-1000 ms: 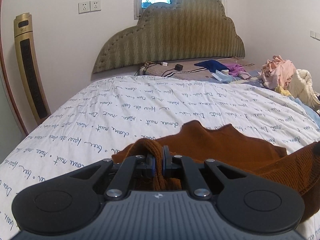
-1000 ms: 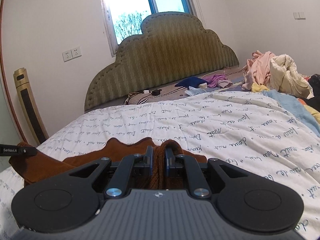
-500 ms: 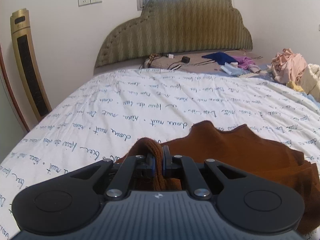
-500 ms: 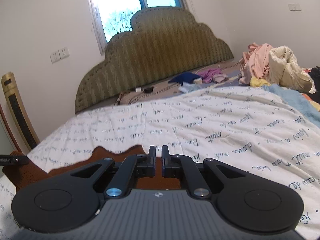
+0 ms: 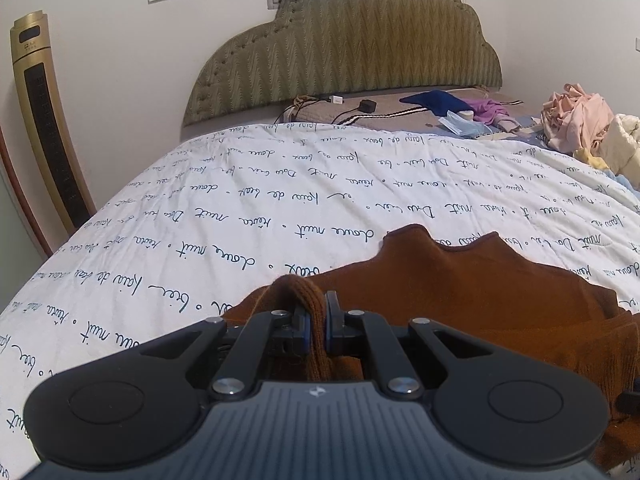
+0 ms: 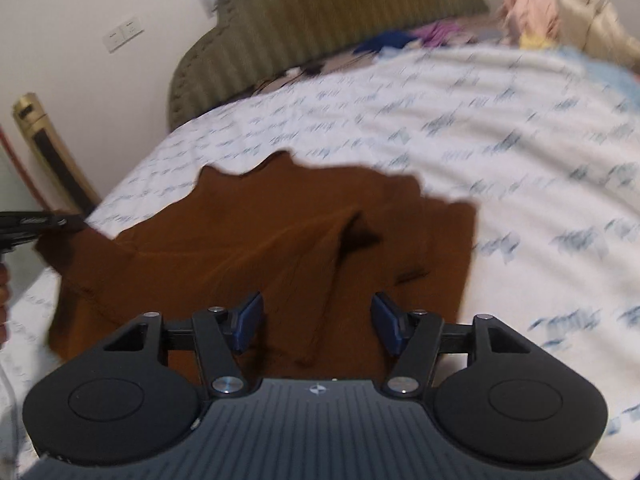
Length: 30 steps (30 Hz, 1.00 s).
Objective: Fold small clothes
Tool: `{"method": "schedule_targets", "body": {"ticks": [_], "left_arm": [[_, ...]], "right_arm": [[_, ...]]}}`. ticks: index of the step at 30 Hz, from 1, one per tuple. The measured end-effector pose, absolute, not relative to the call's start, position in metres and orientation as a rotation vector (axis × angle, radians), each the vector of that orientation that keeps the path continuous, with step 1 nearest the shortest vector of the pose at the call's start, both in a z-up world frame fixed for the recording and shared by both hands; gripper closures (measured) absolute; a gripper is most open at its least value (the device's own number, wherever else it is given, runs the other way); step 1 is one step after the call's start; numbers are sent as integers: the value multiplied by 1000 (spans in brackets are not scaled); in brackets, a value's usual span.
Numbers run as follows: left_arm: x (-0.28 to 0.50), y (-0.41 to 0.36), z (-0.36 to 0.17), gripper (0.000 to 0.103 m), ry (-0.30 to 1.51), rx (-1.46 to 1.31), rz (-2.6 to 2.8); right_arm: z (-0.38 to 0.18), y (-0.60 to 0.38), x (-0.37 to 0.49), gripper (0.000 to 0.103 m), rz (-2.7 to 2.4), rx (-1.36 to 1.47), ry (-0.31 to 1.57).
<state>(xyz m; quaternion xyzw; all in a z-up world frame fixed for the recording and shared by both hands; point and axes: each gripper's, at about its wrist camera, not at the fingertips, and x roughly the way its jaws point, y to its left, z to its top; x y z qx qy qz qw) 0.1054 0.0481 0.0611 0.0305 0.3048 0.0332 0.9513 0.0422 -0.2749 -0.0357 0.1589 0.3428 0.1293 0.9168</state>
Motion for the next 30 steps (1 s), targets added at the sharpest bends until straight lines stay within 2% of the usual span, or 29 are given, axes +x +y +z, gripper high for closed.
{"method": "schedule_targets", "body": {"ticks": [1,2,3,16,30], "left_arm": [[105,48,61,97,619,62,68],[105,48,61,96,619,61,67],[105,48,62,96,617,61,67],[110,51,80,96,576,27,80],[140,57,53,96,667,35,99]], "right_arm": [[-36,-269,44,65,278,303,715],[-37,-264,45,86,281,281,724],[-37,-260,46,96,280,257,726],[24,-277,54,95,265,373,491],[20,-296,95,95,170,506,447]]}}
